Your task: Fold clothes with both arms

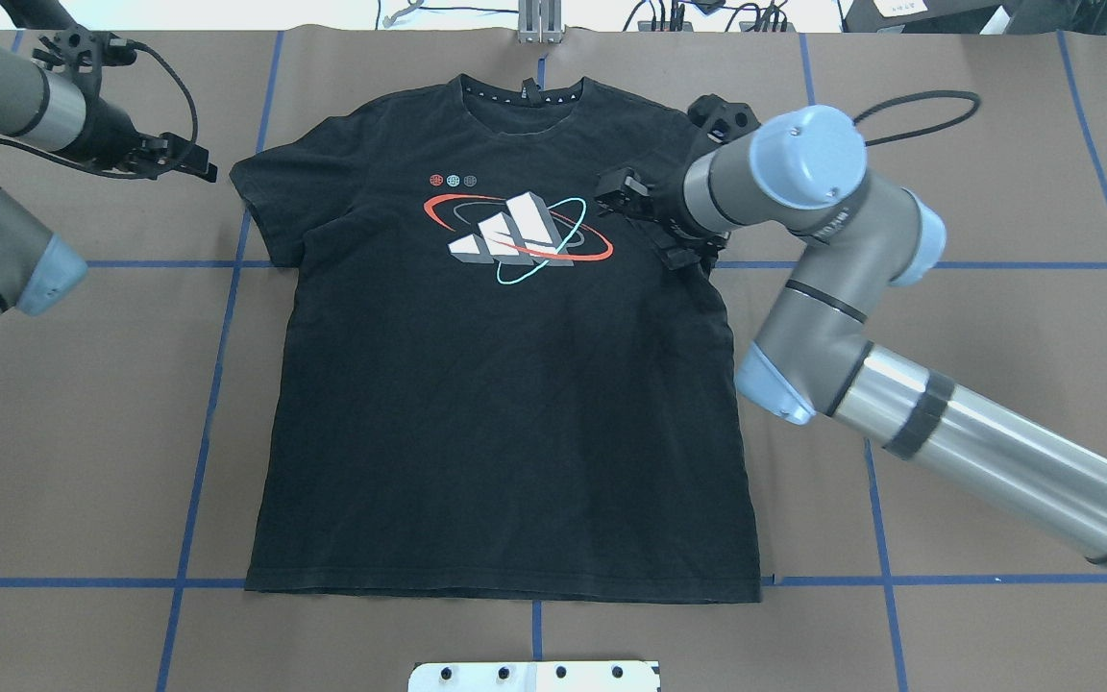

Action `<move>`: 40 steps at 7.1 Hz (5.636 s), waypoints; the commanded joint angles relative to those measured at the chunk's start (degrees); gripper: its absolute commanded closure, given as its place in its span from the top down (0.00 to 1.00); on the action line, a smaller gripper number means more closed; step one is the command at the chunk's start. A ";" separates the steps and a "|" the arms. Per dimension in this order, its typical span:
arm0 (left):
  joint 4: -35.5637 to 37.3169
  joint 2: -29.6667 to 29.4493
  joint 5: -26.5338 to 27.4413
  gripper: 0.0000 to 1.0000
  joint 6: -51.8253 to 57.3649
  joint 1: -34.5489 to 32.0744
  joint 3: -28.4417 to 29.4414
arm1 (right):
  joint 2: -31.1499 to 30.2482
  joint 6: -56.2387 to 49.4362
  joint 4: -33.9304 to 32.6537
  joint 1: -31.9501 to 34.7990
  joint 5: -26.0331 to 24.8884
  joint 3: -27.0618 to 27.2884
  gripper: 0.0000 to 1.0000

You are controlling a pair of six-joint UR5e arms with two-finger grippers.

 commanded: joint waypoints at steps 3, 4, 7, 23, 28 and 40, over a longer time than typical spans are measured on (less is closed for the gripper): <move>-2.85 -4.75 5.36 0.67 -1.48 2.10 8.06 | -4.37 -0.16 -0.01 -0.12 -0.27 4.54 1.00; -2.94 -5.45 5.82 0.63 -1.48 2.37 8.93 | -4.37 -0.16 -0.10 -0.12 -0.27 4.37 0.99; -3.99 -5.80 5.83 0.52 -1.57 2.63 10.43 | -4.36 -0.42 -0.10 -0.21 -0.63 3.93 0.99; -3.73 -2.60 0.07 0.00 -3.66 1.75 0.22 | -4.02 -0.42 -0.01 -0.65 -0.63 2.44 0.98; -0.74 -13.50 6.86 0.00 -26.42 9.65 0.63 | -3.93 -0.42 0.07 -0.65 -0.71 1.65 0.97; -0.57 -5.50 12.09 0.99 -28.10 12.91 -17.45 | -4.71 7.75 -30.28 -4.65 -5.16 21.76 0.98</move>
